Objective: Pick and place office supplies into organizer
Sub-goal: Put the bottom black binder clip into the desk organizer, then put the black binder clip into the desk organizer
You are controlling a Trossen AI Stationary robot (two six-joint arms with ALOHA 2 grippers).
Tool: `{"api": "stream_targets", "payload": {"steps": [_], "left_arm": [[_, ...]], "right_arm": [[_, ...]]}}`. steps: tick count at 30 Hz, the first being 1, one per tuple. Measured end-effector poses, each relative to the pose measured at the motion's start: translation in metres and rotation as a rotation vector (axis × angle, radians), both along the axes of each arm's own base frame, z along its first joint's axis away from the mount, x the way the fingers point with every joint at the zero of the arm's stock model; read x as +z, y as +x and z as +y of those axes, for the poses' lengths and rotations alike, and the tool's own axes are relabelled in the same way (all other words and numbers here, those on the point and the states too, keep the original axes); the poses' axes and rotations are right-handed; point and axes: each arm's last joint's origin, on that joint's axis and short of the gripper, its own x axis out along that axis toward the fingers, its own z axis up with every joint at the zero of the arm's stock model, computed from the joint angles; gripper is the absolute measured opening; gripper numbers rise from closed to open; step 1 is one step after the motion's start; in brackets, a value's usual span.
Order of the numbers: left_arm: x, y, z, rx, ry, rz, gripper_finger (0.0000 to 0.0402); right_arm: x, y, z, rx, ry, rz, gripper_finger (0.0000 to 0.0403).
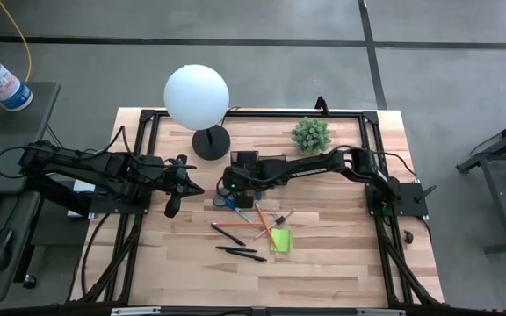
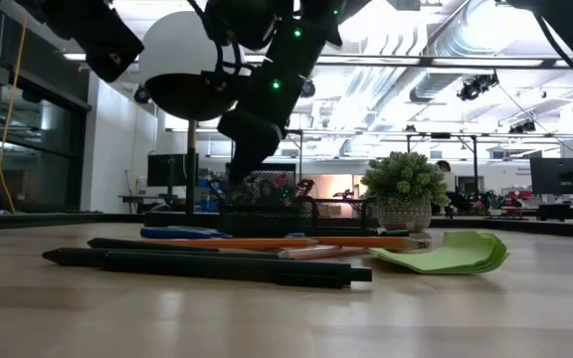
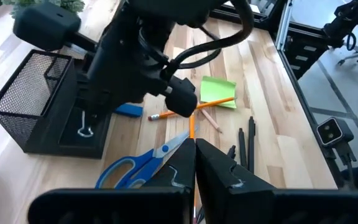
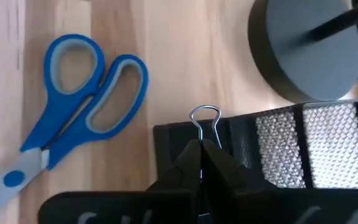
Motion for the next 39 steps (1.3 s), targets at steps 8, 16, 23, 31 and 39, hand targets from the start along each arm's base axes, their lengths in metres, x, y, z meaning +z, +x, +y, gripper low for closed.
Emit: {"api": "stream_targets", "payload": {"steps": [8, 16, 23, 31, 39], "left_arm": [[0.0, 0.0, 0.0, 0.0, 0.0, 0.0, 0.0001], [0.0, 0.0, 0.0, -0.003, -0.002, -0.001, 0.0001], [0.0, 0.0, 0.0, -0.003, -0.002, -0.001, 0.0001], [0.0, 0.0, 0.0, -0.003, -0.002, -0.001, 0.0001], [0.0, 0.0, 0.0, -0.004, -0.002, -0.001, 0.0001]], "right_arm": [[-0.009, -0.004, -0.01, -0.062, 0.013, 0.025, 0.0], [-0.011, -0.003, -0.014, -0.068, 0.048, 0.022, 0.0], [-0.011, -0.003, -0.013, -0.043, 0.089, 0.021, 0.0001], [-0.011, -0.003, -0.014, -0.021, 0.074, 0.029, 0.0044], [-0.009, -0.003, -0.014, -0.03, 0.069, 0.035, 0.0109]]}}
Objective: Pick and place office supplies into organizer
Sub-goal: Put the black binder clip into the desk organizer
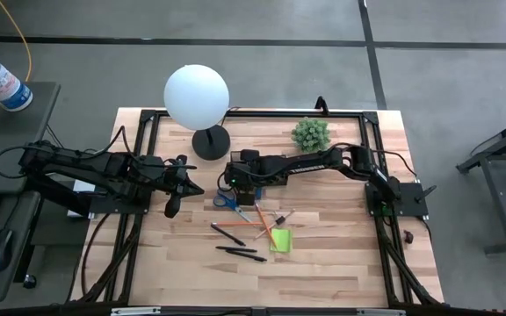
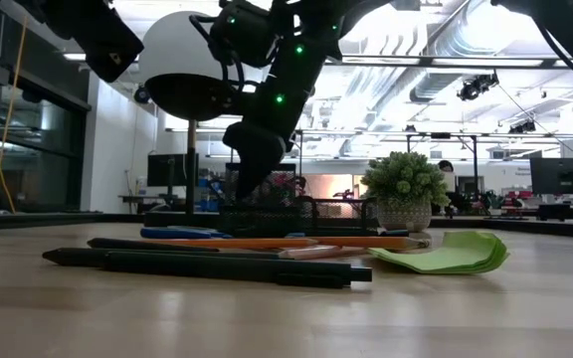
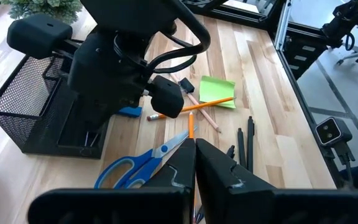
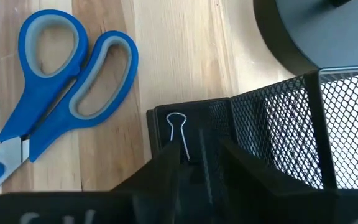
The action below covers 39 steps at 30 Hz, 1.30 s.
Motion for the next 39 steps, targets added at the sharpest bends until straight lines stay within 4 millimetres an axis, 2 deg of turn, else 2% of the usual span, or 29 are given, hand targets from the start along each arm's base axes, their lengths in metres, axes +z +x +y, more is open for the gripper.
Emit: {"api": "stream_targets", "payload": {"steps": [3, 7, 10, 16, 19, 22, 26, 34, 39], "left_arm": [[0.0, 0.0, 0.0, 0.0, 0.0, 0.0, 0.0001], [0.0, 0.0, 0.0, 0.0, 0.0, 0.0, 0.0001], [0.0, 0.0, 0.0, 0.0, 0.0, 0.001, 0.0001], [0.0, 0.0, 0.0, 0.0, 0.0, 0.006, 0.0001], [-0.002, -0.001, 0.0, 0.0, 0.001, 0.019, 0.0001], [-0.002, -0.001, 0.0, 0.0, 0.001, 0.021, 0.0001], [-0.002, -0.001, 0.0, 0.0, 0.0, 0.021, 0.0001], [-0.002, -0.001, -0.001, -0.015, -0.058, 0.02, 0.0001], [-0.002, -0.001, -0.002, -0.005, -0.125, 0.023, 0.0001]], "right_arm": [[0.011, 0.0, 0.003, -0.002, 0.003, 0.014, 0.0114], [0.036, -0.001, 0.011, -0.025, 0.034, 0.024, 0.0107], [0.048, -0.006, 0.019, 0.002, 0.027, 0.095, 0.0096], [0.039, -0.031, 0.037, 0.042, 0.076, 0.355, 0.0073], [0.032, -0.044, 0.05, 0.006, 0.09, 0.469, 0.0065], [0.034, -0.053, 0.062, -0.045, 0.038, 0.528, 0.0057], [0.049, -0.063, 0.071, -0.117, -0.024, 0.496, 0.0049], [0.077, -0.075, 0.07, -0.332, -0.039, 0.348, 0.0034], [0.078, -0.075, 0.079, -0.441, -0.038, 0.258, 0.0036]]}}
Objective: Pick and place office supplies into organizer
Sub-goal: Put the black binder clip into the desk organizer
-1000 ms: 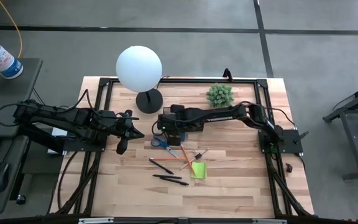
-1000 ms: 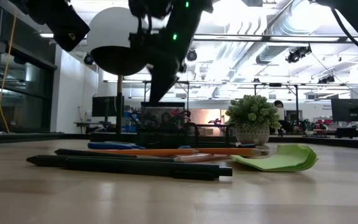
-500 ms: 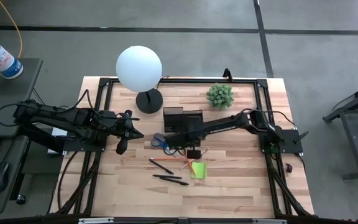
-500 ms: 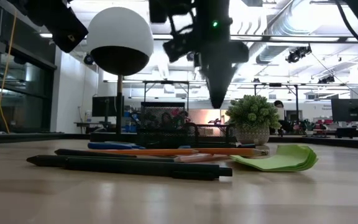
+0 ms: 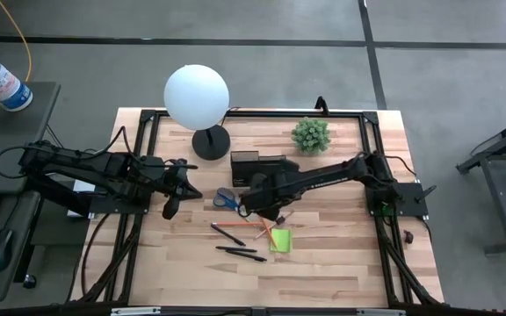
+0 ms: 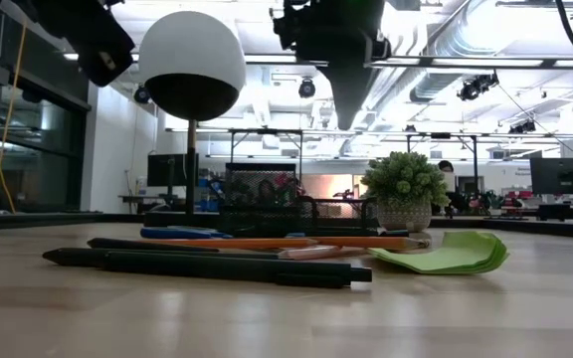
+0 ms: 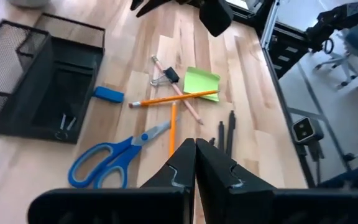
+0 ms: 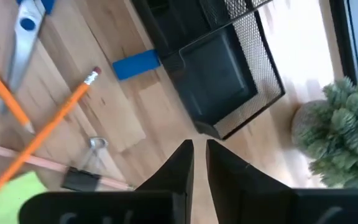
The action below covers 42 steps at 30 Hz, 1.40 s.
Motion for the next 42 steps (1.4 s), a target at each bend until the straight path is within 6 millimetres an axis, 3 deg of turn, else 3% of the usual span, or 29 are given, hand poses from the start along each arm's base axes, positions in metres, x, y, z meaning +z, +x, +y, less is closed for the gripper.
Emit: {"api": "stream_targets", "payload": {"steps": [5, 14, 18, 23, 27, 36, 42], "left_arm": [[0.0, 0.0, 0.0, 0.006, -0.036, 0.002, 0.0001], [0.003, 0.001, -0.003, -0.002, -0.187, -0.014, 0.0001], [0.007, 0.003, -0.003, -0.014, -0.218, -0.054, 0.0001], [0.012, 0.006, -0.003, -0.046, -0.165, -0.125, 0.0001], [0.014, 0.007, -0.003, -0.074, -0.107, -0.154, 0.0001], [0.014, 0.006, -0.007, -0.217, -0.073, -0.163, 0.0001], [0.016, 0.006, -0.007, -0.242, -0.021, -0.191, 0.0001]], "right_arm": [[0.0, -0.003, 0.02, -0.071, -0.002, -0.064, 0.0034], [0.002, -0.024, 0.083, -0.187, -0.089, -0.252, 0.004], [0.002, -0.032, 0.093, -0.257, -0.091, -0.281, 0.0049], [0.002, -0.032, 0.081, -0.371, -0.052, -0.232, 0.0063], [0.0, -0.022, 0.056, -0.467, 0.034, -0.183, 0.0075], [-0.005, -0.007, 0.008, -0.453, 0.184, -0.058, 0.0083], [-0.041, -0.009, -0.003, -0.437, 0.327, 0.05, 0.0084]]}}
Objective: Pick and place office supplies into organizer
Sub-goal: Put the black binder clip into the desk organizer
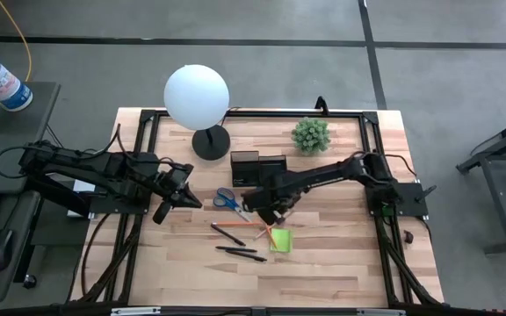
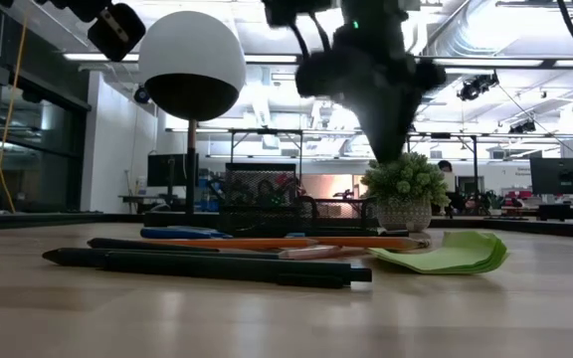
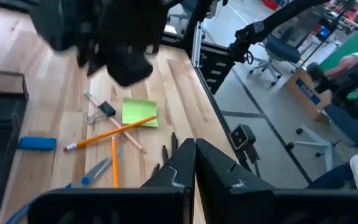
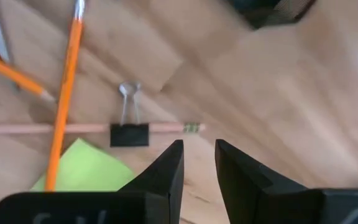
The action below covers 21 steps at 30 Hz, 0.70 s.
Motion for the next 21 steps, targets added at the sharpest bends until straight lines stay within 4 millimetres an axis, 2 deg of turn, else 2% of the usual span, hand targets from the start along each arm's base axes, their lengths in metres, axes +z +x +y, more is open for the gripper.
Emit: {"api": "stream_targets", "payload": {"steps": [3, 9, 17, 21], "left_arm": [[0.001, 0.001, 0.0, -0.004, 0.01, -0.02, 0.0001], [0.002, 0.001, 0.0, 0.002, 0.015, -0.022, 0.0001], [0.002, 0.001, 0.001, 0.025, 0.023, -0.021, 0.0001], [0.002, 0.001, 0.001, 0.027, 0.017, -0.02, 0.0001]], "right_arm": [[-0.01, 0.0, 0.001, 0.006, 0.044, -0.007, 0.0084], [-0.013, 0.005, 0.002, 0.083, 0.115, -0.045, 0.0084], [-0.013, 0.01, -0.023, 0.056, 0.18, -0.071, 0.0086], [-0.013, 0.015, -0.03, 0.061, 0.199, -0.113, 0.011]]}}
